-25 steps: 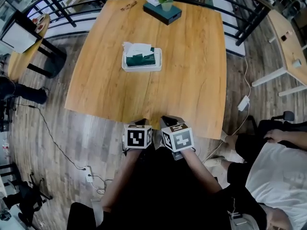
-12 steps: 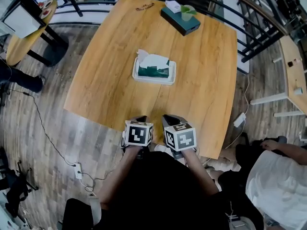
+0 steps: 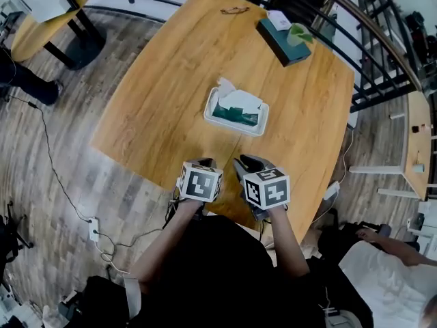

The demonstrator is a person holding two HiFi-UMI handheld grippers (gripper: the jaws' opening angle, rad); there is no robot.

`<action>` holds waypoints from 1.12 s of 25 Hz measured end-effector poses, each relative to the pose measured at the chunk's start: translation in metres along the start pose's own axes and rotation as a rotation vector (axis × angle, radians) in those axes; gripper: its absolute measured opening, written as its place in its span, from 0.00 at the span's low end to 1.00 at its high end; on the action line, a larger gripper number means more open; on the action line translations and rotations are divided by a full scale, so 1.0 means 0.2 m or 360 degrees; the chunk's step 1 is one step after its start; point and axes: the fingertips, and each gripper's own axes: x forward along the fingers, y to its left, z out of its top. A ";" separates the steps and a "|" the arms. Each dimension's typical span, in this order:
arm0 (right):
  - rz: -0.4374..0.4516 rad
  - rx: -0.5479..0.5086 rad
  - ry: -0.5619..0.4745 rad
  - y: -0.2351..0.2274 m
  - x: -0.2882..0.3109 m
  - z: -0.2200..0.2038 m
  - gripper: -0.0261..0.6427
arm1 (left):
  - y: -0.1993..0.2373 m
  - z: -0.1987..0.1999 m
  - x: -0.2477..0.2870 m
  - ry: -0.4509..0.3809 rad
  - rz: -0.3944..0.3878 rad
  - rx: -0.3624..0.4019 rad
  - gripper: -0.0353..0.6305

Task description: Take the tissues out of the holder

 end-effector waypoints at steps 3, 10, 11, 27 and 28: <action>0.0014 -0.0033 0.0029 -0.02 0.06 0.05 0.19 | 0.05 0.04 0.06 -0.0010 0.0006 -0.0007 0.06; -0.0037 -0.0328 0.0110 -0.12 0.16 0.23 0.34 | 0.19 0.13 0.12 0.0011 0.0017 -0.0069 0.06; -0.0041 -0.0365 0.0111 -0.13 0.17 0.26 0.36 | 0.21 0.14 0.13 0.0014 0.0009 -0.0080 0.06; -0.0087 -0.0877 0.0245 -0.34 0.37 0.63 0.62 | 0.33 0.30 0.24 0.0047 -0.0104 -0.0168 0.06; -0.0075 -0.0903 0.0270 -0.35 0.38 0.63 0.64 | 0.33 0.30 0.24 0.0051 -0.0107 -0.0169 0.06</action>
